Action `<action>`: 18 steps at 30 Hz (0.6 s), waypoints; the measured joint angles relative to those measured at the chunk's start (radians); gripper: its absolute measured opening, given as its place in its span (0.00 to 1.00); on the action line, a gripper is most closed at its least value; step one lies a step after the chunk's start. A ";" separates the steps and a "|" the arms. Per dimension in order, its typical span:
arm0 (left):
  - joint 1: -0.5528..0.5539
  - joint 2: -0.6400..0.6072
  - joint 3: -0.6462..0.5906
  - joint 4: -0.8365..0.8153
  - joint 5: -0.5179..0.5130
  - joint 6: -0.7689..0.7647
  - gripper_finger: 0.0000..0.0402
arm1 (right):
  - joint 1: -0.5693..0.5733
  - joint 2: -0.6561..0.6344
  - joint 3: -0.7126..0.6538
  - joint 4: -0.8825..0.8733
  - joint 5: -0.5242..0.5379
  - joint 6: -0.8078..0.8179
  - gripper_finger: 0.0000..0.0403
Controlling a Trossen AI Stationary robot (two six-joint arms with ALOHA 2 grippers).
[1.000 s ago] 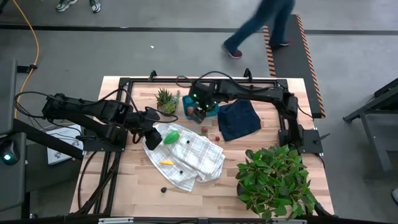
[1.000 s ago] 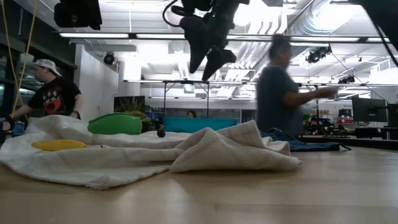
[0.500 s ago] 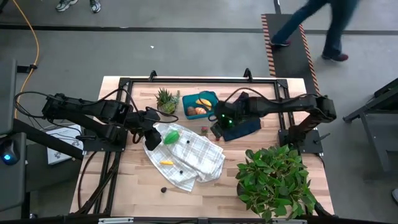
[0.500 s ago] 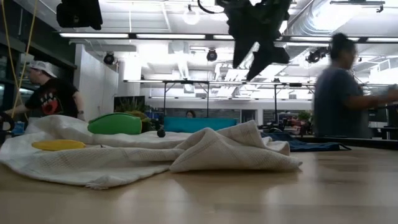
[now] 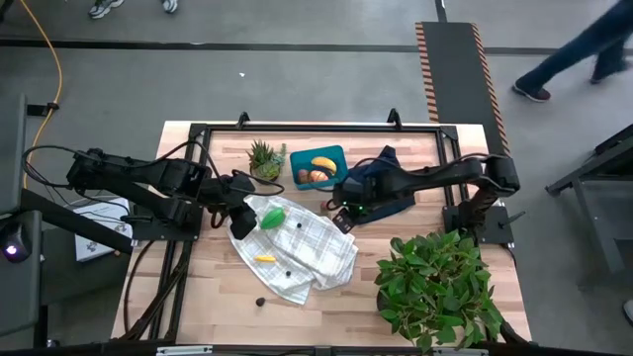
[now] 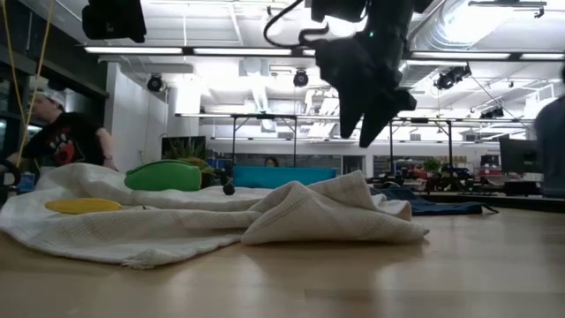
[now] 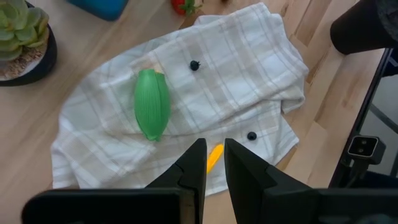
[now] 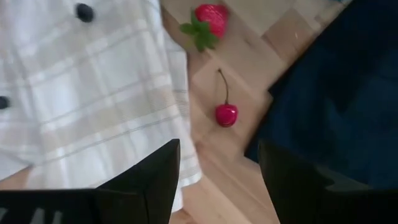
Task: Pick and placing Produce into tupperware
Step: Put the cherry into the blue bin
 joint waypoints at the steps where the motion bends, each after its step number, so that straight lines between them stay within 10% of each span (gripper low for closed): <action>1: 0.000 0.000 0.000 0.000 -0.004 0.000 0.12 | -0.002 0.009 0.000 0.000 0.001 -0.007 0.51; 18: 0.000 0.000 0.000 0.008 -0.019 -0.050 0.12 | -0.007 0.112 0.001 0.045 0.028 -0.132 0.51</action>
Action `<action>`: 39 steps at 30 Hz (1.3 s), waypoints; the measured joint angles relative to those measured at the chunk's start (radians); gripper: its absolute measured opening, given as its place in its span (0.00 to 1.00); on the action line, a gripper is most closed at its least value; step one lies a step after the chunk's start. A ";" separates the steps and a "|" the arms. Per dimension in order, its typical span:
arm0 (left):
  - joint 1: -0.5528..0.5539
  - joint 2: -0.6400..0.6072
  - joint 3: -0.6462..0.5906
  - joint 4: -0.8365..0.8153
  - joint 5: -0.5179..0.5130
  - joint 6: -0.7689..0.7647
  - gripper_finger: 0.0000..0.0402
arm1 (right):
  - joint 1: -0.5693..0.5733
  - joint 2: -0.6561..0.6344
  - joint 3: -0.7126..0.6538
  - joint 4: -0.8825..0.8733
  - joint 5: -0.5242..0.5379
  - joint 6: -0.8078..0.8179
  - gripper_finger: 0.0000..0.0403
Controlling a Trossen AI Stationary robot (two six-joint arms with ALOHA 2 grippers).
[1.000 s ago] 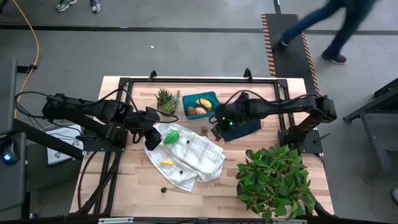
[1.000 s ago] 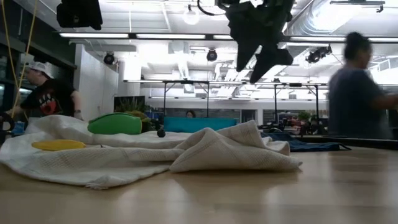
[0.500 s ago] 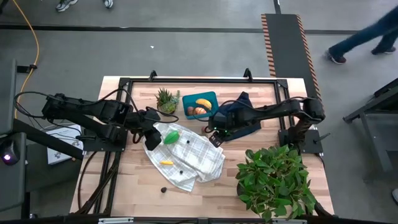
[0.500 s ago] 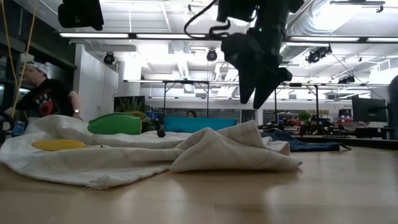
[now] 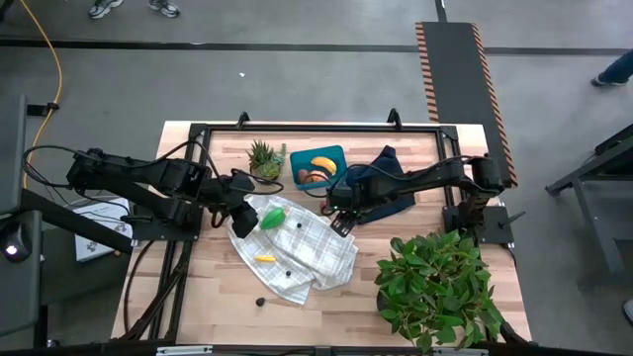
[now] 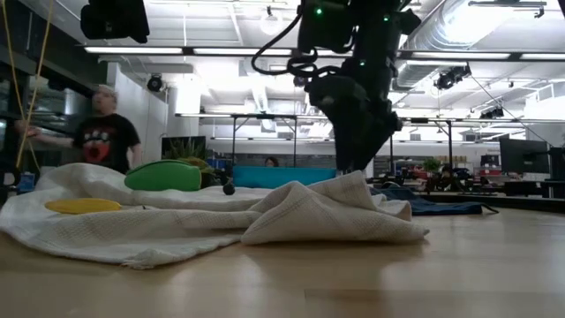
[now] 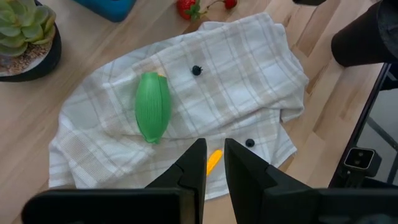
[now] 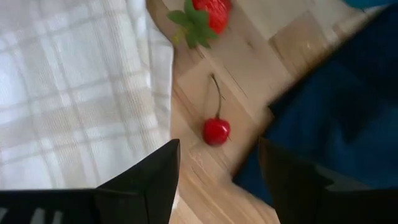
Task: Pick and placing Produce into tupperware
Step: Put the cherry into the blue bin
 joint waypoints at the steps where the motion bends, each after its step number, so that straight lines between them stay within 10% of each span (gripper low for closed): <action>1: 0.000 0.000 0.000 0.000 0.000 0.000 0.12 | 0.000 0.004 0.000 0.011 0.000 -0.001 0.51; 39: 0.000 0.000 0.000 -0.002 0.004 0.007 0.12 | -0.045 0.112 0.000 0.059 -0.030 -0.003 0.51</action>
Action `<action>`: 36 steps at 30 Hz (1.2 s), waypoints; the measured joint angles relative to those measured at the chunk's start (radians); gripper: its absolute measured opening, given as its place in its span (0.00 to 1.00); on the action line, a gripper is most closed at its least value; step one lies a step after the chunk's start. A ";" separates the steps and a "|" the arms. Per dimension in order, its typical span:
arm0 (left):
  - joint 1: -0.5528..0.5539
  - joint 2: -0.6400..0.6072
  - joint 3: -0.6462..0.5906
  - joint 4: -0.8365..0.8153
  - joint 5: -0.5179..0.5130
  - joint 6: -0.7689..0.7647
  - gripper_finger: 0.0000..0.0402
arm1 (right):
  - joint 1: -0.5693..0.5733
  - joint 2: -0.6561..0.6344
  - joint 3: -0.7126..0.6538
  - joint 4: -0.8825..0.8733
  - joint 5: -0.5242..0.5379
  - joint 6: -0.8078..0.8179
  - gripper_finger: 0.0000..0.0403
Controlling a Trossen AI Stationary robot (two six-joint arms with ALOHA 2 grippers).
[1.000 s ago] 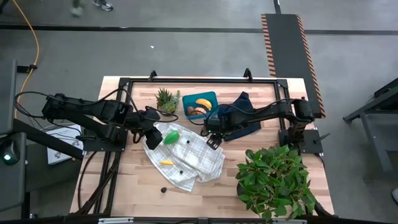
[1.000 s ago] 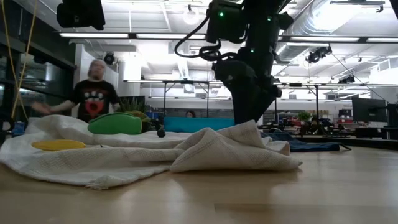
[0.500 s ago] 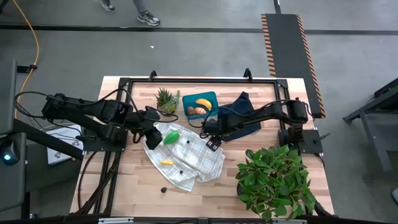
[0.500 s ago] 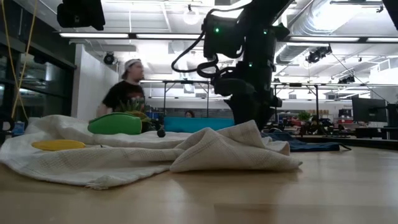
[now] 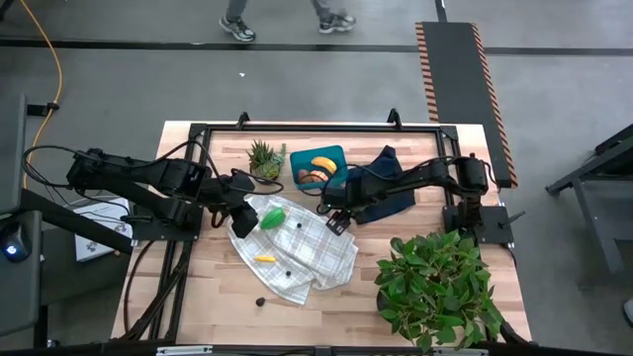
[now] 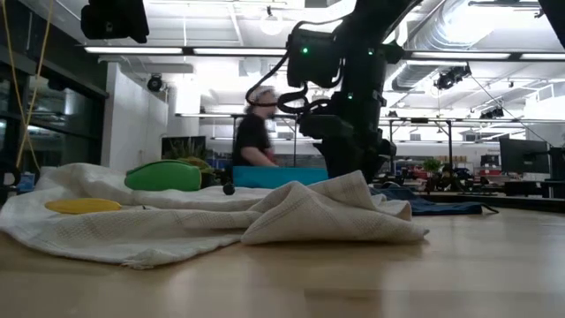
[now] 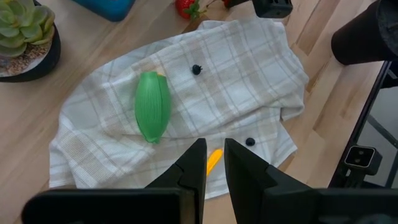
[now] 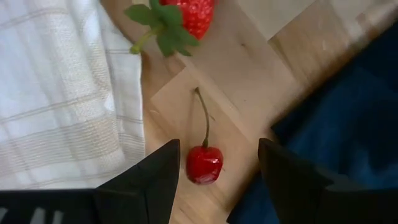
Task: Pick and placing Produce into tupperware
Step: Put the cherry into the blue bin
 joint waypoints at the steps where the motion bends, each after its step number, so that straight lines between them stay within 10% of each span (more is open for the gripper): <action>1: 0.000 0.000 0.000 0.000 0.000 0.000 0.12 | -0.003 0.000 0.000 0.000 -0.006 -0.003 0.51; 36: 0.000 0.000 0.000 0.000 0.016 0.000 0.12 | -0.014 0.005 -0.001 -0.003 -0.072 -0.070 0.51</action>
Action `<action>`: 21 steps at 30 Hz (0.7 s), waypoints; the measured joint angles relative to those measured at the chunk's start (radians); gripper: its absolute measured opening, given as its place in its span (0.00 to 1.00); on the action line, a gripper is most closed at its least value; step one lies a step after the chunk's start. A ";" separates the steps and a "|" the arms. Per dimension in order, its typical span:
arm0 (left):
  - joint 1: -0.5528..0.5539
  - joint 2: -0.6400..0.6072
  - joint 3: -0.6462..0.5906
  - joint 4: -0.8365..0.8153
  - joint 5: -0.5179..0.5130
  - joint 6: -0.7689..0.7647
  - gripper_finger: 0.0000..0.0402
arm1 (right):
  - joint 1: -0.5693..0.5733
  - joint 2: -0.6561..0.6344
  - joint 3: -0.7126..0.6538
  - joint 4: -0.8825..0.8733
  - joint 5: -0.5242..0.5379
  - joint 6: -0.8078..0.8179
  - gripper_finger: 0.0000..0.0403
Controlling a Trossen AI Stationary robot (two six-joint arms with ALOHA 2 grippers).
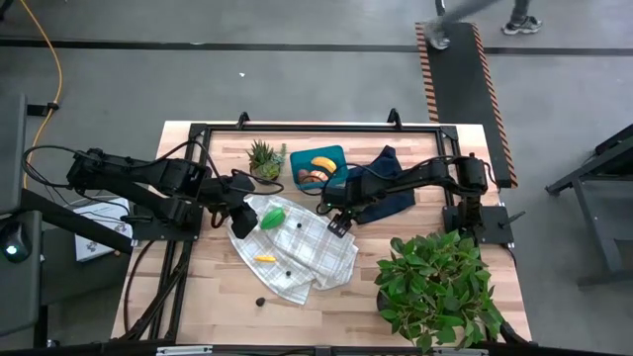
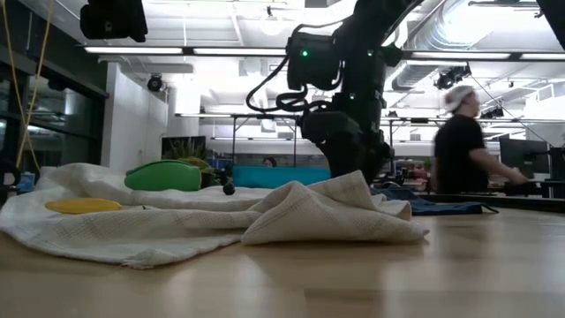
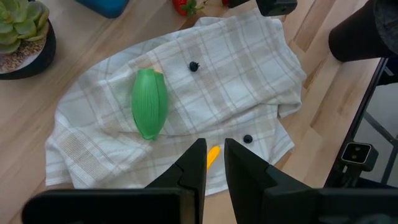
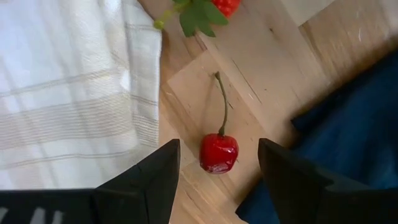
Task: Pick and placing Produce into tupperware
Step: Put the cherry into the blue bin
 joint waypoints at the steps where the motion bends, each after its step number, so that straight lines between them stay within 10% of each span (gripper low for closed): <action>1: 0.000 0.000 0.000 0.000 0.000 0.000 0.12 | -0.001 0.001 -0.001 -0.003 -0.002 0.001 0.51; 21: 0.000 0.000 0.000 0.000 0.011 0.000 0.12 | -0.013 0.001 -0.001 0.000 -0.031 -0.015 0.51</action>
